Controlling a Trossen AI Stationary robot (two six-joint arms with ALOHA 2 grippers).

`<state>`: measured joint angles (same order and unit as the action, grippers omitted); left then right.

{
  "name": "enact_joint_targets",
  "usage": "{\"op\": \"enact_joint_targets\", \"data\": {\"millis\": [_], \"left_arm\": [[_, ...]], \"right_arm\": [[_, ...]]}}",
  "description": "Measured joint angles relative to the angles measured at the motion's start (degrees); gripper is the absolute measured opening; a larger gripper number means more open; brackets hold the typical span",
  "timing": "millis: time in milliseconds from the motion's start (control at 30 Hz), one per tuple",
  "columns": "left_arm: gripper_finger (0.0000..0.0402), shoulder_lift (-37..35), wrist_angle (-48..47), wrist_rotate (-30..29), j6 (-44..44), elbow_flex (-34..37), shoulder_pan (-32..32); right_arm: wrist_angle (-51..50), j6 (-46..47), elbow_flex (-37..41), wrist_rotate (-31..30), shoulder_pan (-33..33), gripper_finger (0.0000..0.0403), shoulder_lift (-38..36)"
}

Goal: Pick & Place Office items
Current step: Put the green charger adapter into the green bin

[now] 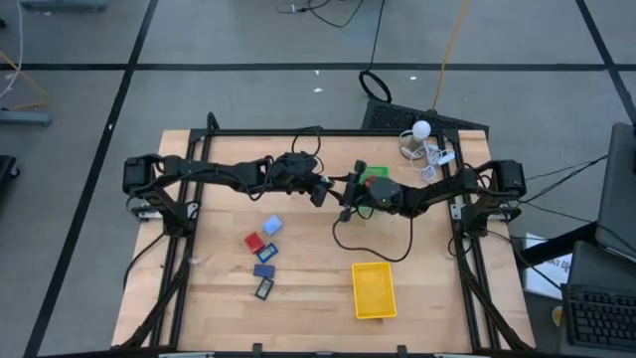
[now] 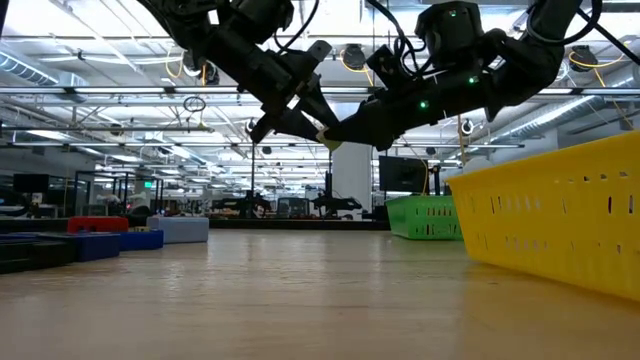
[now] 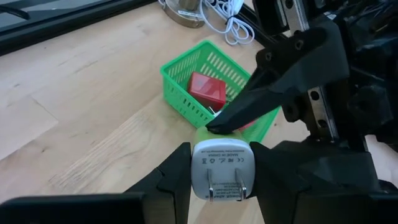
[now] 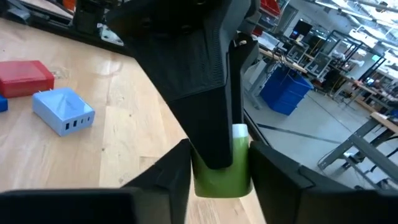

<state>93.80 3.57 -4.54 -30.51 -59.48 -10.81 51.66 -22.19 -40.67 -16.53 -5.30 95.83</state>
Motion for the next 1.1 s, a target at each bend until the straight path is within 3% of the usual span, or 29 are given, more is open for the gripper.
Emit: {"op": "enact_joint_targets", "data": {"millis": [200,500,633,900,1000,1100], "left_arm": [[0.0139,0.0,0.1,0.83,-0.03,0.02,-0.06],[0.0214,-0.03,2.68,1.31,7.83,0.08,-0.23],[0.0235,-3.21,3.86,3.61,11.15,-0.07,-2.02],[0.0254,-15.49,-2.82,6.55,25.42,1.76,-4.09],[0.0252,-18.43,1.64,8.27,30.09,6.53,-3.58],[0.0248,-20.19,11.9,12.3,30.41,13.63,-3.81]], "right_arm": [[-0.54,0.3,0.01,0.04,-0.02,0.0116,-0.04],[-3.33,5.32,-0.01,0.19,0.0,0.0116,-0.14],[-5.59,7.01,0.12,0.23,-0.24,0.0115,-0.89],[-17.98,12.94,0.31,0.04,-2.16,0.0115,-12.34],[-20.35,15.64,2.87,-0.01,-3.57,0.0115,-17.76],[-20.29,19.39,7.67,-0.04,-5.47,0.0115,-22.19]]}}
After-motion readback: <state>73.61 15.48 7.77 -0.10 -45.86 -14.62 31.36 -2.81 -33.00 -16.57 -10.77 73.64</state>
